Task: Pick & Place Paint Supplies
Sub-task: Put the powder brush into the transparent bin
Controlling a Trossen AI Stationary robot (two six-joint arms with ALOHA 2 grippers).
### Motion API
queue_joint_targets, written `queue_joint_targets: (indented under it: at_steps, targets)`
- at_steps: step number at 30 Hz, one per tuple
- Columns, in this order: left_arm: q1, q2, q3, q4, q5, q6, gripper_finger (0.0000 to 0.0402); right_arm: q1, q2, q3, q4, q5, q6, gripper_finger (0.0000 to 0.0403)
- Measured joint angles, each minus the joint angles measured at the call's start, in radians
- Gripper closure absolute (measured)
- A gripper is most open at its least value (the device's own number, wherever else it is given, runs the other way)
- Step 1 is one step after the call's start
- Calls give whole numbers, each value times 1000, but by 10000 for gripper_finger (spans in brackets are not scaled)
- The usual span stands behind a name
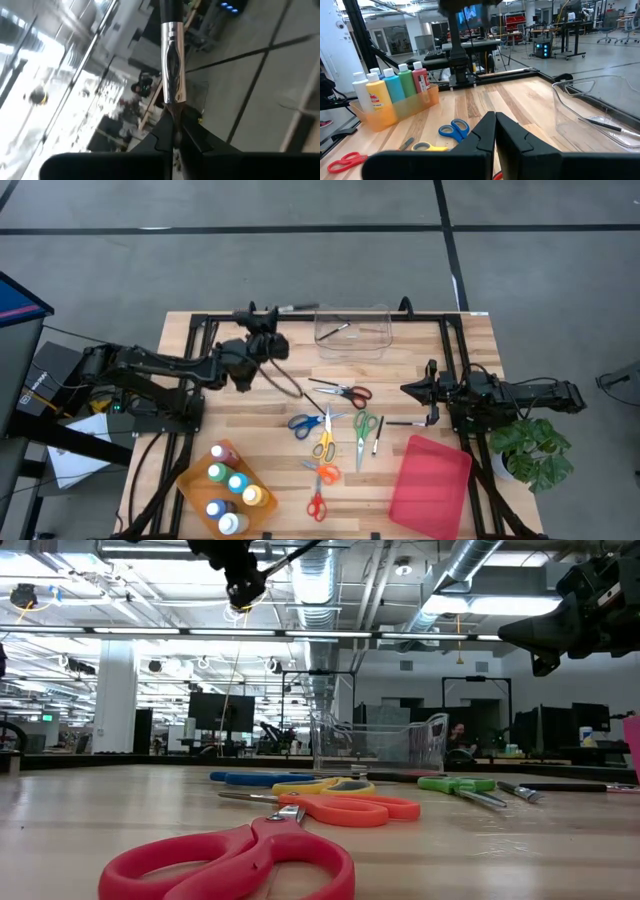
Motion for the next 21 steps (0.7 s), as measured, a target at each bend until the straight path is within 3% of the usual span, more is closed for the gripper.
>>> queue_joint_targets:
  at_steps: [9,12,17,21]
  targets:
    - [112,247,274,-102,178,-41,398,0,0,0,0,0,0,394]
    - [152,362,404,-251,257,-100,398,0,0,0,0,0,0,394]
    - [220,496,613,-581,468,-325,397,0,0,0,0,0,0,395]
    - [252,579,773,-820,540,-410,398,0,0,0,0,-1,0,395]
